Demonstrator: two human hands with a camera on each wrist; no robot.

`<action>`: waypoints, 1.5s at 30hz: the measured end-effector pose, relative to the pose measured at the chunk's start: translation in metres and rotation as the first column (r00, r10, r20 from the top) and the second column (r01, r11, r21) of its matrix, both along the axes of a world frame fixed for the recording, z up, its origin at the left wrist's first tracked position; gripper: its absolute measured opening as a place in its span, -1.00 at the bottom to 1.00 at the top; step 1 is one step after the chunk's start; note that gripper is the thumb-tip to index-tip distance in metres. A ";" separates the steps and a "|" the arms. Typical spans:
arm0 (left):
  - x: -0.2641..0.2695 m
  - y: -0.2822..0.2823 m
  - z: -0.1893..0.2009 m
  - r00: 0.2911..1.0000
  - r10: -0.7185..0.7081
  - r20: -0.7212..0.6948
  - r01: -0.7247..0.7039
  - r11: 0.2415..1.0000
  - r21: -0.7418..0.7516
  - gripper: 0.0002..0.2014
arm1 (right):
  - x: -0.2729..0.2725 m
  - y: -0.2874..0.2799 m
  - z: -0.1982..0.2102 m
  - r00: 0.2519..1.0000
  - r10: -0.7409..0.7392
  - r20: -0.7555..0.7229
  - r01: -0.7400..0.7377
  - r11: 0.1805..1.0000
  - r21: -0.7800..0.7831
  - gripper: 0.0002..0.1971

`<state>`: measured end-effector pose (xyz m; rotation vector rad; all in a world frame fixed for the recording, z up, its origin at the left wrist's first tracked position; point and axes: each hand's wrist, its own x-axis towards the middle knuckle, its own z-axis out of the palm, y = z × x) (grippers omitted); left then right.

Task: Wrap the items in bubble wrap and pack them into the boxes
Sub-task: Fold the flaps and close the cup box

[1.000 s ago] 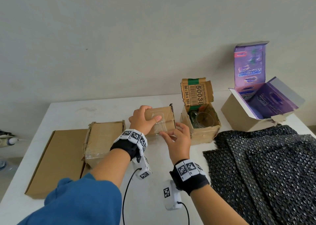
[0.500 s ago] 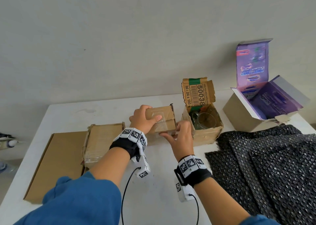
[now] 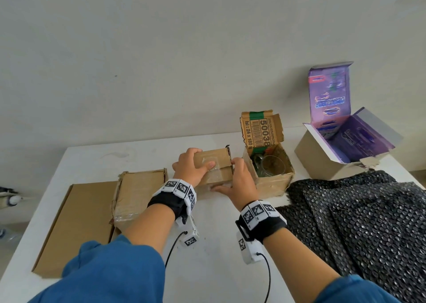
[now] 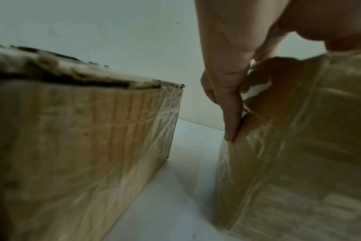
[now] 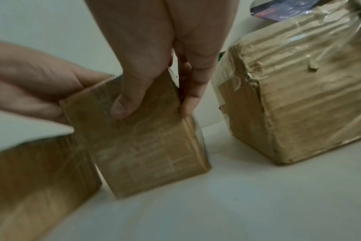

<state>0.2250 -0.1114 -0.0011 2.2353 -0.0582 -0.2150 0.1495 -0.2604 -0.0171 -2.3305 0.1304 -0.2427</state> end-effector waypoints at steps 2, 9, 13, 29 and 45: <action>-0.005 0.002 0.003 1.000 -0.014 0.005 0.014 1.000 -0.002 -0.46 | -0.005 -0.002 -0.001 0.999 0.038 -0.020 -0.038 0.999 0.000 -0.20; -0.052 0.012 0.002 0.979 -0.012 0.204 0.034 0.994 -0.105 -0.45 | -0.032 -0.013 0.014 0.988 0.117 -0.097 -0.098 0.977 0.188 0.02; -0.078 0.016 0.002 0.963 -0.023 0.268 0.042 0.997 -0.065 -0.44 | -0.045 -0.010 0.015 0.990 0.085 -0.115 -0.067 0.986 0.156 -0.06; -0.120 0.024 -0.025 0.928 -0.099 0.360 -0.008 0.959 0.284 -0.65 | -0.073 -0.007 -0.007 0.966 0.169 -0.194 -0.157 0.985 0.078 -0.58; -0.166 -0.158 0.034 0.938 -0.261 0.230 0.121 0.865 0.486 -0.80 | -0.143 -0.234 0.069 0.915 0.201 -0.351 -0.219 0.976 -0.012 -0.79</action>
